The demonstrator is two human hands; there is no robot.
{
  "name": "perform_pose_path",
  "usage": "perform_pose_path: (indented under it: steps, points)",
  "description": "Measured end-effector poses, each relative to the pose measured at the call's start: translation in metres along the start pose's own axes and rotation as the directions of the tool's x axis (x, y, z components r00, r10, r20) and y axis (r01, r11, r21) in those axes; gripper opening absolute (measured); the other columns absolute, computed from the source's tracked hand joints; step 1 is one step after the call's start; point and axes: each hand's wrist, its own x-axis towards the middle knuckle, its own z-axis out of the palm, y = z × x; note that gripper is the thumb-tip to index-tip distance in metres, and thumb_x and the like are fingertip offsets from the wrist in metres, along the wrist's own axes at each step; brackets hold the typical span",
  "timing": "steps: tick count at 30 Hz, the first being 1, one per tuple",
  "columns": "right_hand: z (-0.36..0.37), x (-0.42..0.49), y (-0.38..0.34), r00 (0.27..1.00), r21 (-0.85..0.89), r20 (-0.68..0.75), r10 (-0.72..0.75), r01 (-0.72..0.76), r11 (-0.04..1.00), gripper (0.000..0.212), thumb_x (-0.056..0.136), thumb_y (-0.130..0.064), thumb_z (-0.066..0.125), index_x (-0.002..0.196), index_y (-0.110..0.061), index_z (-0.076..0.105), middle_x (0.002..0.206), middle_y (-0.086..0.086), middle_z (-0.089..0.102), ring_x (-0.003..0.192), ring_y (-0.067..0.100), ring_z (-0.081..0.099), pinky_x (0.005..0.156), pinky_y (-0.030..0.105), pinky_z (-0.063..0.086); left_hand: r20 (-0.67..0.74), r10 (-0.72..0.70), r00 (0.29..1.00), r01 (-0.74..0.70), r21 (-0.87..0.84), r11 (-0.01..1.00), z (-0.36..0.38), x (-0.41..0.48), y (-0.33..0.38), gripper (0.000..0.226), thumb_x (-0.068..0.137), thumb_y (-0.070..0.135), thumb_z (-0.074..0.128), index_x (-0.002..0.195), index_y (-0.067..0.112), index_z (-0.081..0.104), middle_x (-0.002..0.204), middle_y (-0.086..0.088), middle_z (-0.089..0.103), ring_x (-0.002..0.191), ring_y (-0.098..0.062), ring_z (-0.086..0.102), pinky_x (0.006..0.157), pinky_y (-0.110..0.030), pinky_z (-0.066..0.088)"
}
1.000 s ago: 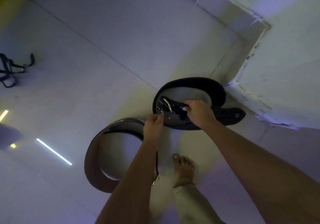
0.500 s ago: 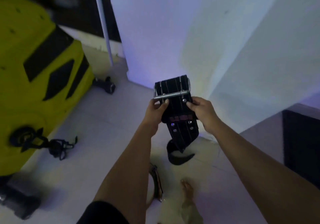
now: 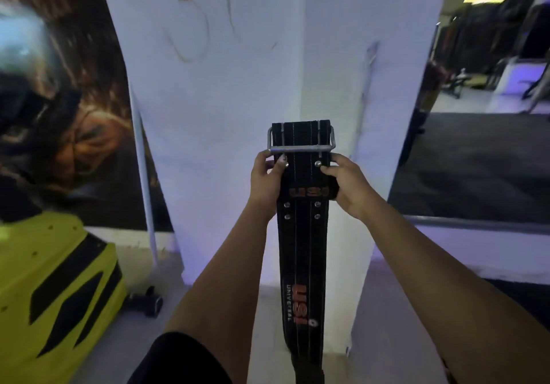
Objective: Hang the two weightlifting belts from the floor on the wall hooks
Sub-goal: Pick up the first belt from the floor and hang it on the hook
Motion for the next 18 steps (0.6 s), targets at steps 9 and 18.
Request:
perform_pose_path:
  steps: [9, 18]
  points:
    - [-0.054, -0.03, -0.088, 0.943, -0.027, -0.194, -0.27, 0.27, 0.963, 0.03, 0.084, -0.021, 0.067, 0.108, -0.013, 0.051, 0.098, 0.003, 0.064, 0.101, 0.026, 0.064, 0.087, 0.045, 0.053, 0.165, 0.213, 0.963, -0.196, -0.116, 0.974, 0.101, 0.004, 0.105, 0.008, 0.092, 0.014, 0.056, 0.097, 0.02, 0.054, 0.086, -0.005, 0.058, 0.074, -0.019, 0.063, 0.057, -0.027, 0.054]
    - [-0.074, -0.032, -0.209, 0.874, 0.093, -0.333, -0.353, 0.403, 0.911, 0.043, 0.079, -0.031, 0.072, 0.102, 0.003, 0.06, 0.108, 0.023, 0.067, 0.1, 0.039, 0.066, 0.086, 0.056, 0.054, 0.315, 0.291, 0.903, -0.28, -0.08, 0.957, 0.151, 0.001, 0.149, 0.03, 0.091, 0.023, 0.058, 0.116, 0.008, 0.056, 0.109, -0.011, 0.068, 0.1, -0.027, 0.067, 0.074, -0.033, 0.058]
